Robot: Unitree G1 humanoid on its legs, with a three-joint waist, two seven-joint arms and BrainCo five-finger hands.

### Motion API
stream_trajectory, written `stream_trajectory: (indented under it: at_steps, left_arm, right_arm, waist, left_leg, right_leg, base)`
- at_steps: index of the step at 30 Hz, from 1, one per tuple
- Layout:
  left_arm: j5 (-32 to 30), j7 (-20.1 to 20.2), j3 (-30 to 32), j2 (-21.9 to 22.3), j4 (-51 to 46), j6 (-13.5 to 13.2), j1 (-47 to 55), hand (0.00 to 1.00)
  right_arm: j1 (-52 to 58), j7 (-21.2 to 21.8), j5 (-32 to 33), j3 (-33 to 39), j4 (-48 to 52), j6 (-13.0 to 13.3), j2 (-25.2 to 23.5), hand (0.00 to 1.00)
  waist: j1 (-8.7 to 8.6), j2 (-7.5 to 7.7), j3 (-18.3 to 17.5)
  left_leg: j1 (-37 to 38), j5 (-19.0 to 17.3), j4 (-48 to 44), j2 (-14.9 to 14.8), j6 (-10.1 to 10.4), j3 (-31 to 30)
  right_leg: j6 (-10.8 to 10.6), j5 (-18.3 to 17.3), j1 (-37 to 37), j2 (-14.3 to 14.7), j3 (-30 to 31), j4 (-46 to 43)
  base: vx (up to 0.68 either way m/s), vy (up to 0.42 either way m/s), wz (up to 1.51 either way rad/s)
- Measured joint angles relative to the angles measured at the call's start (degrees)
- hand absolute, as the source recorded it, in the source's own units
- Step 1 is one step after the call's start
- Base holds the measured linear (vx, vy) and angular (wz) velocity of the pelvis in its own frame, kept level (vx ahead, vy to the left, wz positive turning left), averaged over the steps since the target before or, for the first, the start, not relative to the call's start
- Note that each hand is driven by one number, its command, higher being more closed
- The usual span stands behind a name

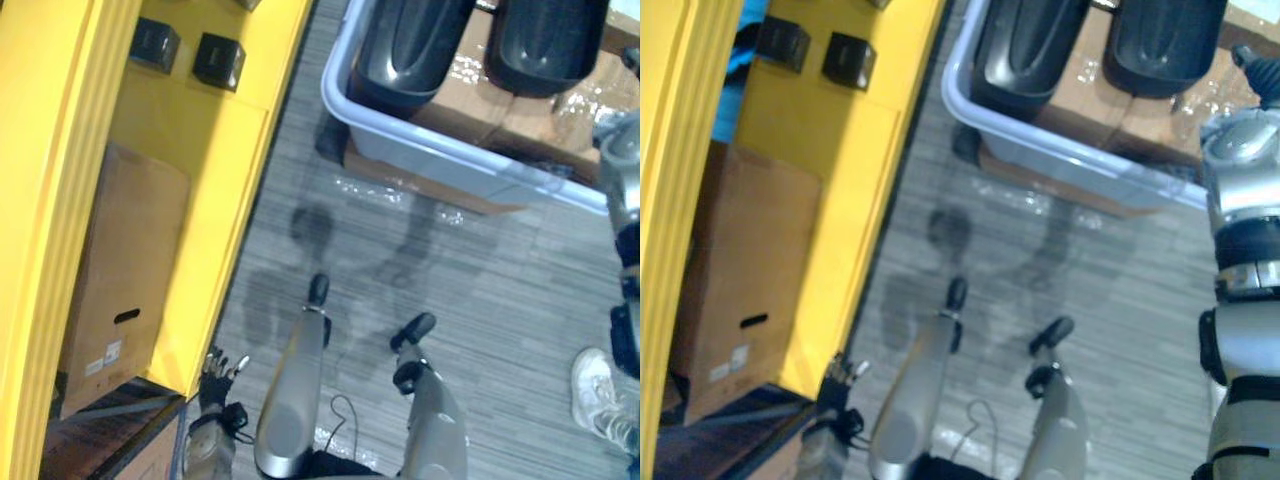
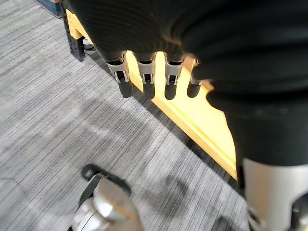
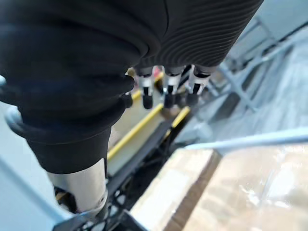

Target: Walk over and take plastic housings, then place them on the shelf

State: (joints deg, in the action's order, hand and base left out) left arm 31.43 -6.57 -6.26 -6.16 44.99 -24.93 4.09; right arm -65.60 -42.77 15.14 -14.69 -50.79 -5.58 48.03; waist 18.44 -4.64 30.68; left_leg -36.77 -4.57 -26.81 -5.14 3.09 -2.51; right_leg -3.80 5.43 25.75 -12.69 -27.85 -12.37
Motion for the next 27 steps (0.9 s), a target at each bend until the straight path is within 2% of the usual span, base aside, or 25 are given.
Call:
stream_trajectory:
  at_steps: [1, 3, 5, 9, 11, 16, 24, 27]
  left_arm:
    - [0.0, -0.01, -0.62, 0.17, 0.46, 0.0, -0.03, 0.0]
    - [0.03, -0.01, -1.55, 0.23, 1.77, 0.05, -0.12, 0.0]
    - [-0.02, 0.0, -1.99, 0.29, 2.51, 0.03, -0.54, 0.0]
    - [0.0, 0.08, -4.88, 0.61, 4.34, 0.06, -1.97, 0.0]
    - [-0.01, 0.28, -6.25, 0.91, 5.37, 0.04, -2.14, 0.0]
    - [-0.01, 0.72, -6.46, 1.85, 5.81, 0.05, -2.19, 0.0]
    - [0.13, 1.74, -7.85, 1.93, 5.83, -0.09, -2.34, 0.0]
    - [0.11, 1.83, -8.82, 2.05, 6.43, -0.08, -2.35, 0.0]
  right_arm:
    - [-0.01, -0.47, 0.02, 0.0, -0.75, 1.14, -0.02, 0.0]
    - [-0.39, -1.57, 0.97, 0.02, -3.03, 5.44, -0.08, 0.0]
    - [-1.35, -2.23, 0.85, 0.03, -4.78, 7.61, 0.25, 0.0]
    - [-5.24, -2.18, 0.9, -0.8, -7.61, 9.26, 1.8, 0.0]
    - [-5.62, -1.88, 1.99, -1.75, -9.72, 9.26, 1.92, 0.0]
    - [-8.2, -0.65, 2.65, -5.51, -11.05, 8.75, 2.02, 0.0]
    - [-10.64, -0.54, 10.54, -7.4, -14.2, 3.03, 3.78, 0.0]
    - [-10.85, 0.22, 12.66, -7.4, -16.75, 1.36, 3.86, 0.0]
  waist:
    - [0.08, 0.0, 0.0]
    - [0.6, -0.09, -0.03]
    - [1.12, -0.58, -0.31]
    - [1.91, -3.7, -0.83]
    - [3.06, -4.99, -1.64]
    - [4.51, -6.68, -1.74]
    - [6.05, -7.19, -1.99]
    - [6.72, -8.15, -2.65]
  left_leg:
    - [0.19, 0.35, 0.59, 0.22, 0.0, 0.0]
    - [0.68, 0.97, 1.6, 0.44, 0.08, -0.05]
    - [0.8, 1.5, 2.36, 0.72, 0.12, -0.21]
    - [0.85, 3.04, 4.34, 1.82, 0.08, -1.18]
    - [0.83, 3.82, 5.62, 2.23, 0.19, -1.4]
    - [0.83, 4.29, 6.45, 2.34, 0.27, -1.51]
    - [0.76, 4.32, 6.9, 2.83, 0.31, -1.68]
    - [0.6, 4.4, 7.21, 3.12, 0.25, -1.7]
  right_leg:
    - [0.0, 0.0, 0.06, -0.19, -0.08, 0.01]
    - [0.06, -0.07, 0.05, -0.39, -0.22, -0.02]
    - [0.22, -0.27, 0.15, -0.66, -0.37, -0.12]
    - [0.21, -0.56, 0.33, -1.68, -1.56, -0.48]
    - [0.21, -0.56, 0.74, -2.11, -1.91, -0.37]
    - [0.26, -0.58, 1.09, -2.24, -2.03, -0.67]
    - [0.41, -2.09, 2.01, -3.16, -2.1, -1.99]
    - [0.25, -2.14, 2.23, -3.44, -2.14, -2.04]
  base:
    - [-0.01, -0.019, 0.15]
    - [-0.01, -0.016, 0.05]
    - [-0.02, -0.008, 0.09]
    - [-0.03, -0.001, 0.19]
    - [0.0, -0.001, 0.15]
    - [0.0, 0.0, 0.0]
    - [0.0, 0.003, 0.02]
    - [0.02, 0.005, 0.02]
